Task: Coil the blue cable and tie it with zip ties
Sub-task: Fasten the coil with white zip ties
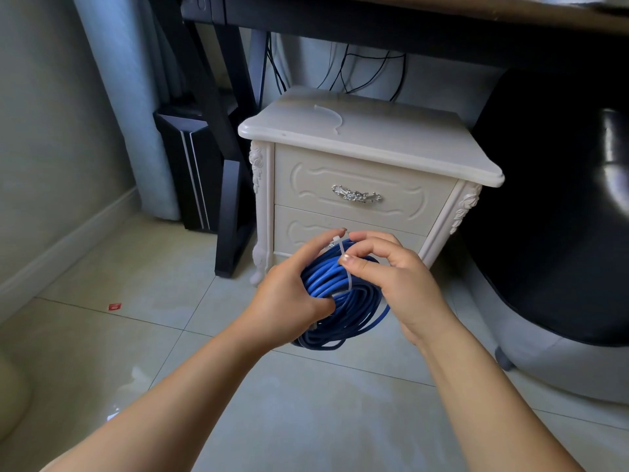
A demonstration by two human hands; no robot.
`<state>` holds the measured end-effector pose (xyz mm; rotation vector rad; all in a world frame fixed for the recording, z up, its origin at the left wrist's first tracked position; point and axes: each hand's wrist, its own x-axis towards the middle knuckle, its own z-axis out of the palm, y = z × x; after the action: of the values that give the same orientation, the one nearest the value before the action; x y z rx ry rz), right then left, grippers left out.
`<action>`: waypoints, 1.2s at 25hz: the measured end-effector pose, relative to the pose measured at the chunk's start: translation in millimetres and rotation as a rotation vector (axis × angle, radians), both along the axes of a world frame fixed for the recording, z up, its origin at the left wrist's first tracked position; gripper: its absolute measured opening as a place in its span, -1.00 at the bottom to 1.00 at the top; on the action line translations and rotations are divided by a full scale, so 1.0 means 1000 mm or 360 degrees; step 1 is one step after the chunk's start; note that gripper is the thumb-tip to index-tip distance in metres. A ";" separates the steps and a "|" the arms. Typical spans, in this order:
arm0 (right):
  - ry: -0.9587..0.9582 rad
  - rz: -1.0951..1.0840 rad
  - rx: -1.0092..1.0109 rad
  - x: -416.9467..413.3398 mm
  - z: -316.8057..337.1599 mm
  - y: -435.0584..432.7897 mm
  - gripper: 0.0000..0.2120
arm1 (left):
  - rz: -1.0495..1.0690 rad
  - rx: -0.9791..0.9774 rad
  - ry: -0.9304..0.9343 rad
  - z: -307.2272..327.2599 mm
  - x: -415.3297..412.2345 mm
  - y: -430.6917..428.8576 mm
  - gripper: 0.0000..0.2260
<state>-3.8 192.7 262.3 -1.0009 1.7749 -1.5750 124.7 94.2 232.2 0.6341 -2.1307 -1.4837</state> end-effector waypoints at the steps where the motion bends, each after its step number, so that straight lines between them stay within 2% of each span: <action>1: -0.0011 0.0004 -0.0004 0.000 0.000 0.000 -0.84 | 0.0002 -0.0011 -0.0004 0.000 0.000 0.000 -0.17; 7: -0.0055 0.0022 -0.0016 0.000 -0.002 -0.001 -0.80 | -0.0013 -0.0047 -0.0018 -0.001 0.002 0.000 -0.18; 12: -0.0098 0.0041 -0.0019 0.000 -0.003 -0.001 -0.91 | 0.0017 -0.0088 -0.0059 -0.006 0.001 -0.004 -0.24; 17: -0.0180 0.0107 0.0059 -0.004 -0.004 -0.002 -0.88 | 0.0022 -0.0124 -0.0108 -0.005 0.001 -0.005 -0.30; 20: -0.0094 0.0070 0.0033 -0.003 -0.007 -0.002 -0.95 | 0.0030 -0.0073 -0.0041 -0.004 0.003 -0.006 -0.34; 23: 0.0005 0.0089 -0.0041 -0.001 -0.007 -0.002 -0.85 | 0.0028 -0.0020 -0.0006 -0.004 0.004 -0.007 -0.38; 26: 0.0168 0.0026 -0.0079 0.004 -0.006 -0.005 -0.91 | 0.0029 -0.0005 -0.0005 -0.005 0.002 -0.007 -0.39; 30: 0.0144 -0.0005 -0.0247 0.006 -0.011 -0.008 -0.91 | 0.0045 0.0077 0.0047 -0.003 0.002 -0.008 -0.40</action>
<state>1.7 184.2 251.5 -1.1595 1.7350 -1.7157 126.8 86.1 229.3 0.6529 -2.0608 -1.5243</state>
